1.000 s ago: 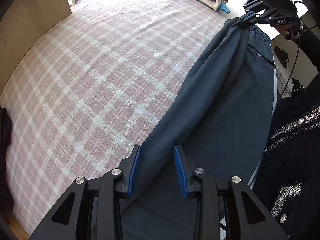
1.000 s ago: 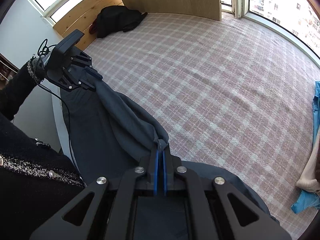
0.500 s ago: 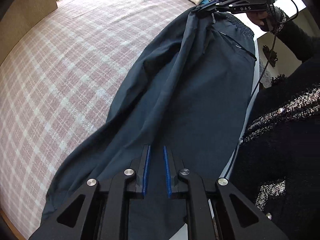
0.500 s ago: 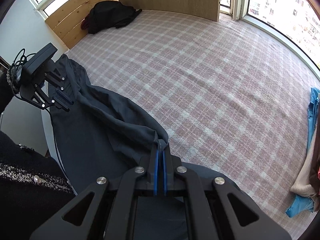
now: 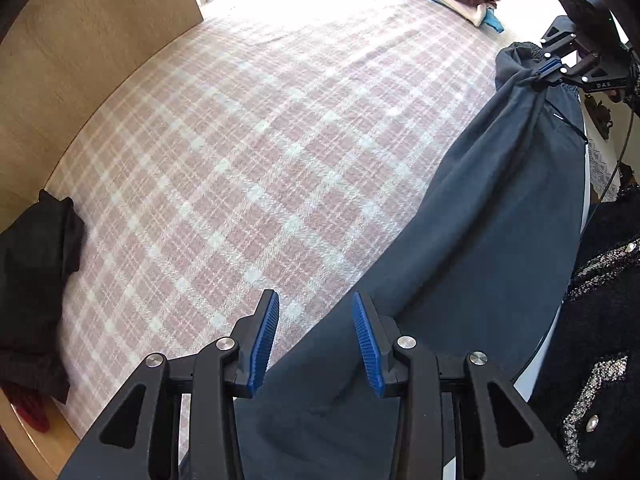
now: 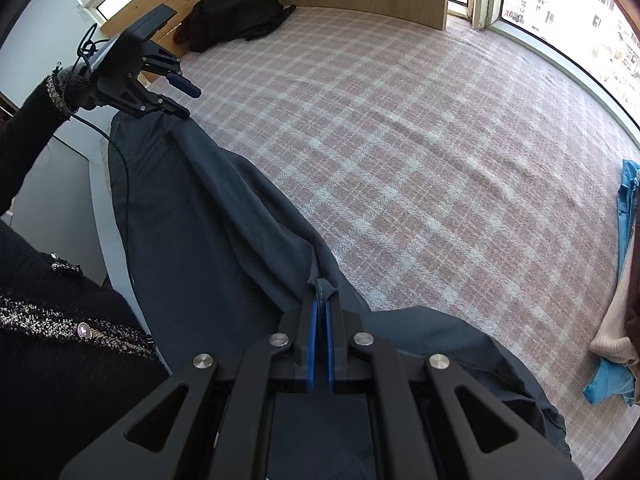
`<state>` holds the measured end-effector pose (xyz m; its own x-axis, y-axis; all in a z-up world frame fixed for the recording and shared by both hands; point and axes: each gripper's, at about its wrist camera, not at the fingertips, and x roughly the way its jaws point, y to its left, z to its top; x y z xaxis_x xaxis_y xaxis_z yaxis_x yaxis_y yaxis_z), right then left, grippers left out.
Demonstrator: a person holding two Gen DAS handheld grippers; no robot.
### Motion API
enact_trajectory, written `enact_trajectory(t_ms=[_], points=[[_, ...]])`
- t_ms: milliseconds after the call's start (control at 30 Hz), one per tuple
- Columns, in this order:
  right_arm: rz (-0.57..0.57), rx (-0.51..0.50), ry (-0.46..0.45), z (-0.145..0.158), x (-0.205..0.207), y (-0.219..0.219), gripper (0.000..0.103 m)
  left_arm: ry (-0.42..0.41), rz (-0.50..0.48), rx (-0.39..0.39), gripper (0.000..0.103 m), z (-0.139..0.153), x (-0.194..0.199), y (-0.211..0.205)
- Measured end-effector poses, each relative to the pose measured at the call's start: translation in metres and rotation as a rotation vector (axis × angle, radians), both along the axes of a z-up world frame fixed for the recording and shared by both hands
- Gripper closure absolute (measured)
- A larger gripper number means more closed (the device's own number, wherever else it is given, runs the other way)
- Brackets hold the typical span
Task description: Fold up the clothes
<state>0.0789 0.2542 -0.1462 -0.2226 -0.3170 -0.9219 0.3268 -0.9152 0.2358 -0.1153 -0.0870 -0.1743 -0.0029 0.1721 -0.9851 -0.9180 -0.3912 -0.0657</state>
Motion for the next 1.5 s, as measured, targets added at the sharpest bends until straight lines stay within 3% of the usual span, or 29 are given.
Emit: enact_trajectory(t_ms=[200,433,467,500,533,667,767,833,900,967,1067,1133,1200,1267,1333,1500], points=[[-0.013,0.002,-0.049,-0.004,0.017,0.003,0.099,-0.142,-0.053,-0.066,0.066,-0.029,0.011,-0.014],[-0.037,0.018,-0.03,-0.004,0.006,0.008,0.099,-0.164,-0.038,-0.054,0.07,-0.032,0.015,-0.024],[-0.039,0.025,-0.023,-0.004,0.003,0.008,0.099,-0.16,-0.04,-0.055,0.077,-0.031,0.015,-0.024],[-0.041,0.031,-0.015,-0.004,0.0,0.008,0.099,-0.156,-0.044,-0.057,0.091,-0.03,0.015,-0.024],[-0.043,0.038,-0.007,-0.004,-0.003,0.007,0.099,-0.146,-0.043,-0.054,0.096,-0.028,0.015,-0.024],[-0.051,0.065,0.024,-0.004,-0.015,0.006,0.099,-0.1,-0.007,-0.036,0.103,-0.015,0.01,-0.028],[-0.045,0.097,0.064,-0.01,-0.027,0.003,0.099,-0.068,0.074,0.0,0.103,-0.004,-0.004,-0.037],[-0.05,0.13,0.058,-0.023,-0.038,0.004,0.099,-0.054,0.127,0.001,0.103,-0.009,-0.016,-0.042],[-0.072,0.154,0.062,-0.034,-0.051,0.01,0.099,-0.045,0.158,-0.049,0.101,-0.025,-0.024,-0.042],[-0.12,0.213,0.068,-0.045,-0.066,0.019,0.099,-0.029,0.19,-0.027,0.101,-0.023,-0.032,-0.044],[-0.196,0.238,0.032,-0.053,-0.076,0.035,0.099,0.067,0.277,-0.043,0.098,-0.014,-0.048,-0.055],[-0.228,0.233,0.032,-0.049,-0.074,0.043,0.099,0.118,0.308,-0.028,0.092,0.006,-0.052,-0.072],[-0.253,0.192,0.07,-0.031,-0.064,0.044,0.098,0.169,0.357,-0.005,0.072,0.032,-0.055,-0.1],[-0.278,0.138,0.105,-0.012,-0.054,0.044,0.098,0.215,0.443,0.015,0.067,0.056,-0.055,-0.141],[-0.241,0.039,0.114,-0.003,-0.04,0.026,0.098,0.235,0.552,0.025,0.067,0.068,-0.062,-0.214],[-0.088,-0.026,0.055,-0.034,-0.013,-0.064,0.098,0.194,0.815,0.097,0.067,0.028,-0.002,-0.271]])
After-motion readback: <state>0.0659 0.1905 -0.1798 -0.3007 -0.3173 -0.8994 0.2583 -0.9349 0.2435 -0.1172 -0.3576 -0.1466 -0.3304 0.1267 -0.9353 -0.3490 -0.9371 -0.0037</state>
